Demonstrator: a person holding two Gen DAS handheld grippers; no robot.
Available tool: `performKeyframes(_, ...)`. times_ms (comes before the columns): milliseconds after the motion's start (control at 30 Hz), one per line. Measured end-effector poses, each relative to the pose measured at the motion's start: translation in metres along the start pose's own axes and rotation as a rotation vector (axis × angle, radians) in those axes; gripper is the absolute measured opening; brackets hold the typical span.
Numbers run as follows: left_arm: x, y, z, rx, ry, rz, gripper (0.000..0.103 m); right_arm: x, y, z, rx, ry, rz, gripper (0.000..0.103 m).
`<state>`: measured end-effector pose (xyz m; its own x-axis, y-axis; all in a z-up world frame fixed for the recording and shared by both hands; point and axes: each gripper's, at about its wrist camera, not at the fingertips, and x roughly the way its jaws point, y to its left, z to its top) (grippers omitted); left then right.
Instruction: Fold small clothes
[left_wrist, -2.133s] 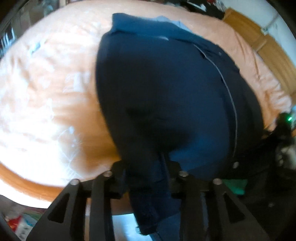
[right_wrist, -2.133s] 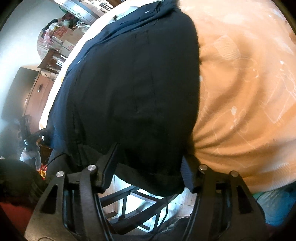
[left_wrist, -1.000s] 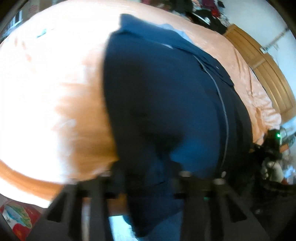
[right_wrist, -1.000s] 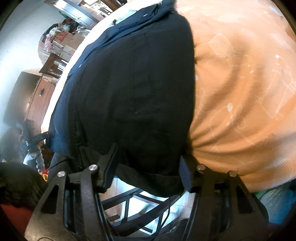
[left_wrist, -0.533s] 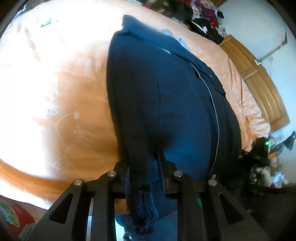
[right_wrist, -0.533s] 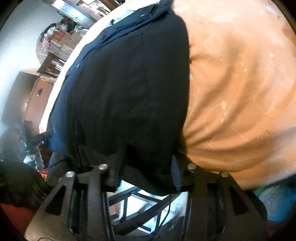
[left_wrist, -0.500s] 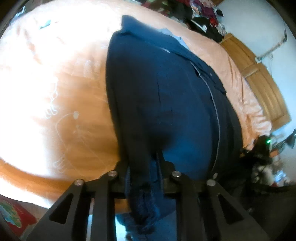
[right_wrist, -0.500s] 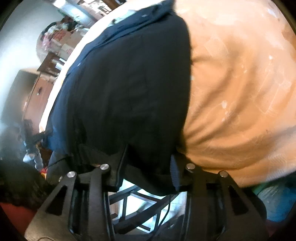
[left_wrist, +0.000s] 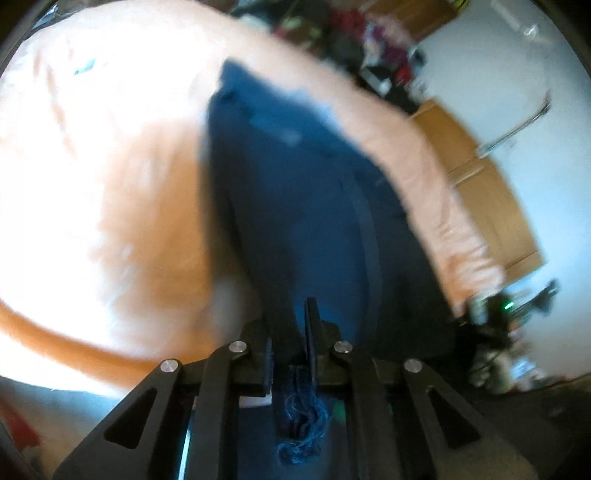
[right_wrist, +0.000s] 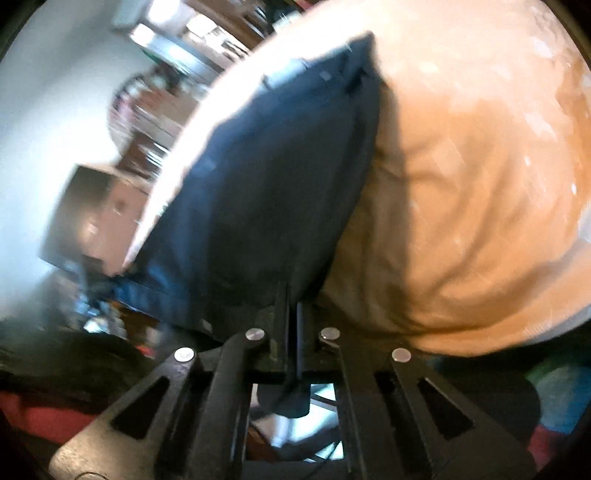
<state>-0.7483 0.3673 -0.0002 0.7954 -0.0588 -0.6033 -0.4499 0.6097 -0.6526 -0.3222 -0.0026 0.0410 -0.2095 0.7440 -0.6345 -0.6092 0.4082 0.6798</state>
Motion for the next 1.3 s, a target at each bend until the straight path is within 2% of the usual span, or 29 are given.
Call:
performKeyframes(167,-0.017,-0.007,0.018,-0.049,-0.085,-0.116,0.012,-0.023,0.009,0.014,0.041,-0.095,0.129,0.001)
performKeyframes(300,-0.013,-0.004,0.022,-0.046,-0.088,-0.095,0.013,-0.012,0.011,0.014,0.006,-0.058,0.091,0.001)
performKeyframes(433,0.007,0.014,0.010,-0.112,-0.052,-0.063,0.012,0.009,-0.008,0.000,0.071,-0.009,0.063,0.001)
performKeyframes(500,0.008,0.017,0.010,-0.150,-0.055,-0.084,0.012,0.005,-0.011,0.003,0.100,-0.022,0.098,0.000)
performKeyframes(567,0.003,0.009,0.020,-0.137,-0.075,-0.109,0.012,-0.005,-0.003,0.019,0.098,-0.060,0.154,0.000)
performKeyframes(633,0.000,-0.007,0.047,-0.101,-0.109,-0.163,0.012,-0.012,0.010,0.048,0.069,-0.101,0.205,0.000)
performKeyframes(700,-0.003,-0.024,0.092,-0.060,-0.150,-0.196,0.012,-0.017,0.020,0.093,0.037,-0.145,0.235,0.000)
performKeyframes(767,-0.002,-0.034,0.142,-0.032,-0.202,-0.211,0.012,-0.017,0.027,0.148,-0.009,-0.174,0.223,0.000)
performKeyframes(833,0.006,-0.040,0.198,-0.003,-0.249,-0.166,0.008,-0.010,0.026,0.206,-0.039,-0.194,0.175,0.000)
performKeyframes(900,0.020,-0.032,0.249,-0.021,-0.288,-0.125,0.004,0.005,0.016,0.261,-0.053,-0.204,0.108,0.000)
performKeyframes(967,0.041,-0.017,0.291,-0.034,-0.315,-0.031,0.004,0.027,0.000,0.304,-0.048,-0.195,0.052,0.000)
performKeyframes(1033,0.074,0.010,0.324,-0.074,-0.313,0.016,0.004,0.062,-0.024,0.334,-0.036,-0.156,0.016,0.001)
performKeyframes(1067,0.098,0.029,0.336,-0.104,-0.306,0.091,0.004,0.086,-0.042,0.348,-0.012,-0.117,0.013,0.005)
performKeyframes(1100,0.118,0.047,0.343,-0.143,-0.287,0.123,0.004,0.114,-0.063,0.358,0.014,-0.064,-0.021,0.006)
performKeyframes(1200,0.176,0.089,0.338,-0.200,-0.189,0.235,0.004,0.154,-0.094,0.361,0.028,-0.010,-0.167,0.014)
performKeyframes(1300,0.213,0.105,0.322,-0.200,-0.111,0.241,0.004,0.164,-0.110,0.353,0.013,-0.016,-0.175,0.027)
